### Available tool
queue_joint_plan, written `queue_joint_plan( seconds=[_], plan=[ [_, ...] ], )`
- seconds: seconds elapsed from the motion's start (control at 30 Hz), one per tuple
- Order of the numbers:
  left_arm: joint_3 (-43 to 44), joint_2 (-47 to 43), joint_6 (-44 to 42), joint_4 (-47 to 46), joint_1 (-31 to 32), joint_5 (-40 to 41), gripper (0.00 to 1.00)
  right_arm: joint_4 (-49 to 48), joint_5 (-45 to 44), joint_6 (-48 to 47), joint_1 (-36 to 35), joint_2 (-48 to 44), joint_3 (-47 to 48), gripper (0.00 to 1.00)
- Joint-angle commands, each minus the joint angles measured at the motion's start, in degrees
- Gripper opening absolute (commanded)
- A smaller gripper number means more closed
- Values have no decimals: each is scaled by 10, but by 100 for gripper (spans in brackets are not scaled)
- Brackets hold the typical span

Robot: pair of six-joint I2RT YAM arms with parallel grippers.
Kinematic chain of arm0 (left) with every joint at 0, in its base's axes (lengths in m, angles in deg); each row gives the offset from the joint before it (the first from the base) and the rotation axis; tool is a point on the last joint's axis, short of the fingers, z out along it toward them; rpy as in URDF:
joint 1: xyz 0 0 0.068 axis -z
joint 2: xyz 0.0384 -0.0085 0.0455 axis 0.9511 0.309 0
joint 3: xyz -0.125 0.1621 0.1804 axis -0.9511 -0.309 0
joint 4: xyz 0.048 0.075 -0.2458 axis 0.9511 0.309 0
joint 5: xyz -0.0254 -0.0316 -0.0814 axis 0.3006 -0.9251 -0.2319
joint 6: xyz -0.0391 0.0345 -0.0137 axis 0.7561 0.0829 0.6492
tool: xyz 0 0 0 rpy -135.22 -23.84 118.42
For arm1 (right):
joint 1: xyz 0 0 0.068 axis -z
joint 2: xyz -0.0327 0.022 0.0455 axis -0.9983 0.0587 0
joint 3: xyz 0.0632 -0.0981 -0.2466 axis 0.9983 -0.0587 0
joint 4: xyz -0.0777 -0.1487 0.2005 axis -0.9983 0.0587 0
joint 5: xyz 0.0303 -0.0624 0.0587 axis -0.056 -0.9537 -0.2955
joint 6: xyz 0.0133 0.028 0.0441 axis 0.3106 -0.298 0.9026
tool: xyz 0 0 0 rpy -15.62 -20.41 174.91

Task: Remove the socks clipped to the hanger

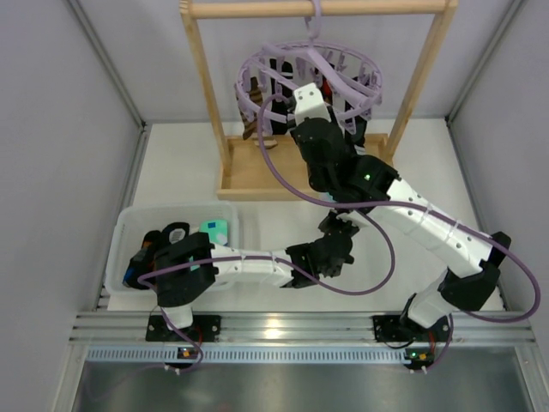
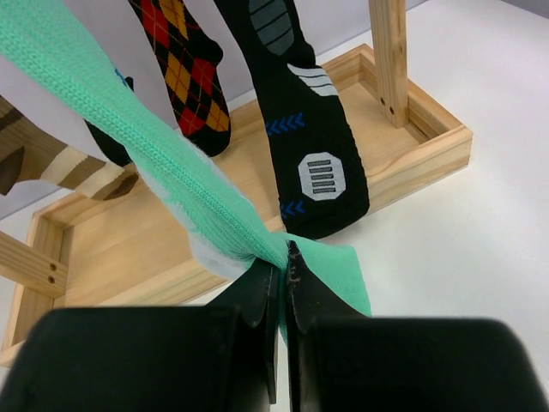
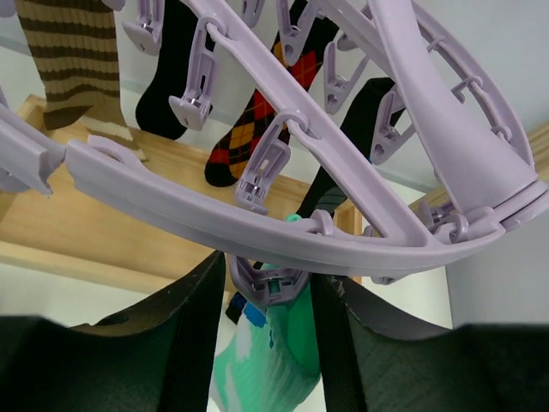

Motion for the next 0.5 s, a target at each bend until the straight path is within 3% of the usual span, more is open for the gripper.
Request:
queue_joint_plan(
  seconds=[0.0, 0.2, 0.33, 0.47],
  plan=[
    [8, -32, 3, -34, 6, -1, 0, -71, -11, -18, 4, -5, -5, 42],
    [2, -35, 7, -34, 5, -2, 0, -87, -8, -20, 4, -13, -14, 20],
    [-11, -35, 21, -34, 5, -1, 0, -86, 4, -12, 3, -22, -18, 11],
    [-29, -45, 58, -8, 5, -7, 0, -91, 6, -11, 3, -36, -27, 10]
  ],
)
